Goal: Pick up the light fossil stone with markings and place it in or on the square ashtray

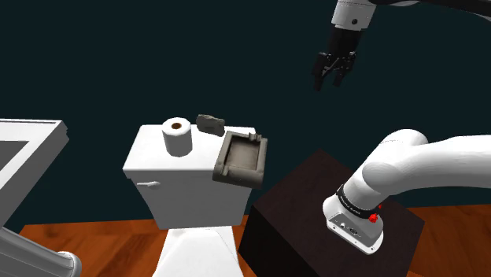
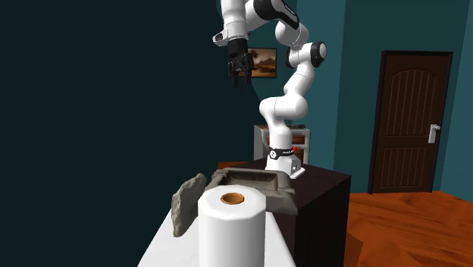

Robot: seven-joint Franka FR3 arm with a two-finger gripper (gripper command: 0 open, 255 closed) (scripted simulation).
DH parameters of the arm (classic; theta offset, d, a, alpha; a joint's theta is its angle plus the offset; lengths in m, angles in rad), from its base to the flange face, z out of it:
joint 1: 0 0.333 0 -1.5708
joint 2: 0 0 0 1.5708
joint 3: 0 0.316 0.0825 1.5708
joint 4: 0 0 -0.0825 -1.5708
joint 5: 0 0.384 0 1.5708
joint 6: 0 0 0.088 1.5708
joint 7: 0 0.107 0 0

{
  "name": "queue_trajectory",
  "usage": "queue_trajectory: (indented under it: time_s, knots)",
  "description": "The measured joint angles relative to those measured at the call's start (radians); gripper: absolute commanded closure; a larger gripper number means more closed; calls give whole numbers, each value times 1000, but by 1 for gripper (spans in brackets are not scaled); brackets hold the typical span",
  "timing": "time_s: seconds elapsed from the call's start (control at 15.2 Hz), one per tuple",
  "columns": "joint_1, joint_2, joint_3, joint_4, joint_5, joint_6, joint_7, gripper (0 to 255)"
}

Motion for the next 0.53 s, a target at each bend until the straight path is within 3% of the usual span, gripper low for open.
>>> queue_trajectory:
  time_s: [0.13,0.53]
  knots:
    - [5,14,2,-2,1,16,-5,0]
    - [49,174,9,-10,-1,202,-89,0]
